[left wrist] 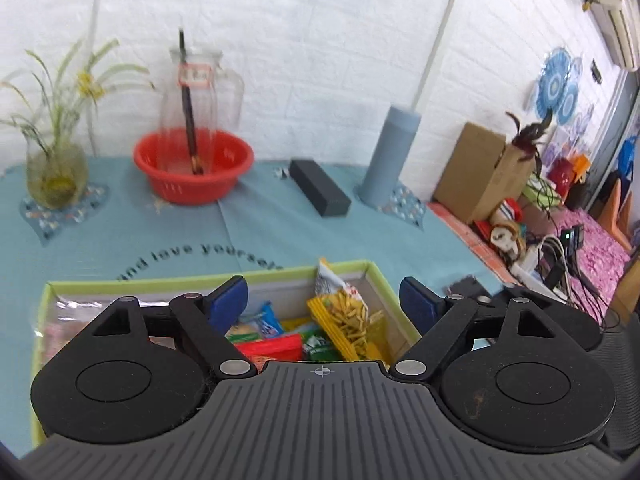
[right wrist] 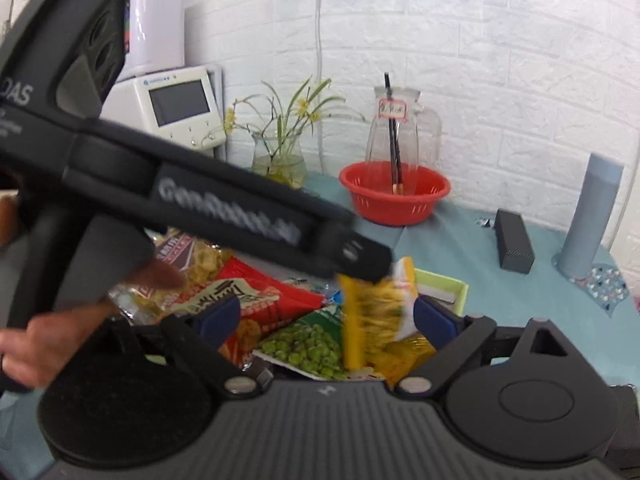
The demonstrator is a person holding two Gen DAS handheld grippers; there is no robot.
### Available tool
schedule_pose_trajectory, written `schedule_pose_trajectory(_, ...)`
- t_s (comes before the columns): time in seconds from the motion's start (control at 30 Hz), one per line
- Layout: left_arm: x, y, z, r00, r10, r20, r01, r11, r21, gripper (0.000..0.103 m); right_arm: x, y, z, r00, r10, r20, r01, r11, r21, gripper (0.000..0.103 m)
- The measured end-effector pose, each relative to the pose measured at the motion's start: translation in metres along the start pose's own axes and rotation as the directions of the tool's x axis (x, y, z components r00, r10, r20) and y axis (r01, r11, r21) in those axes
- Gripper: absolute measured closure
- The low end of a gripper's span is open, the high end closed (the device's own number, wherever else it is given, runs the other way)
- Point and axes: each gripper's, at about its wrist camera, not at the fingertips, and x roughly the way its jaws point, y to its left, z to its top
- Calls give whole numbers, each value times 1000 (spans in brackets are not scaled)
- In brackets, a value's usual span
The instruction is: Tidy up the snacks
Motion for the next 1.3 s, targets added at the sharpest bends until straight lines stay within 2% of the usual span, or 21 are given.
schedule_pose_trajectory(0.07,-25,0,-2,999,5,54,-5,1000,2,23,-20,3,-9,999,8,49,-9,1000,24,9)
schedule_pose_trajectory(0.13,-53,-2,-9,994,8,113,-9,1000,9,18,-42,6,-21,996,13,93,-20,997,73,1)
schedule_pose_trajectory(0.17,-66,-5,-14,990,17,138,-19,1000,11,12,-53,9,-27,994,18,108,-28,995,91,1)
schedule_pose_trajectory(0.27,-105,-14,-37,976,67,208,-72,997,16,11,-85,23,-45,991,-1,136,-18,990,137,1)
schedule_pose_trajectory(0.4,-148,-33,-88,950,188,251,-192,981,-8,11,-121,45,-74,986,-119,113,95,976,197,0)
schedule_pose_trajectory(0.5,-172,-44,-132,938,255,235,-248,967,-59,11,-143,61,-98,975,-212,68,188,948,257,0)
schedule_pose_trajectory(0.67,-203,-58,-193,907,351,234,-339,936,-93,11,-178,88,-133,928,-370,27,333,862,382,0)
schedule_pose_trajectory(0.7,-206,-60,-201,908,354,225,-342,935,-89,11,-184,93,-138,925,-379,7,347,853,391,0)
schedule_pose_trajectory(0.77,-216,-64,-220,913,351,208,-338,936,-97,11,-194,107,-147,929,-371,-4,345,861,375,0)
schedule_pose_trajectory(0.87,-227,-71,-246,903,384,193,-369,923,-110,11,-217,131,-160,928,-372,27,337,869,363,0)
schedule_pose_trajectory(1.0,-237,-86,-276,890,408,204,-403,913,-64,11,-237,153,-176,929,-368,39,335,880,337,0)
schedule_pose_trajectory(1.1,-244,-97,-294,900,390,196,-392,919,-29,11,-248,165,-188,925,-376,43,343,880,329,0)
schedule_pose_trajectory(1.23,-251,-109,-311,924,341,175,-345,939,-5,11,-261,179,-200,916,-400,35,368,871,325,0)
schedule_pose_trajectory(1.3,-254,-116,-318,928,333,170,-338,941,4,11,-268,186,-210,912,-410,19,384,868,316,0)
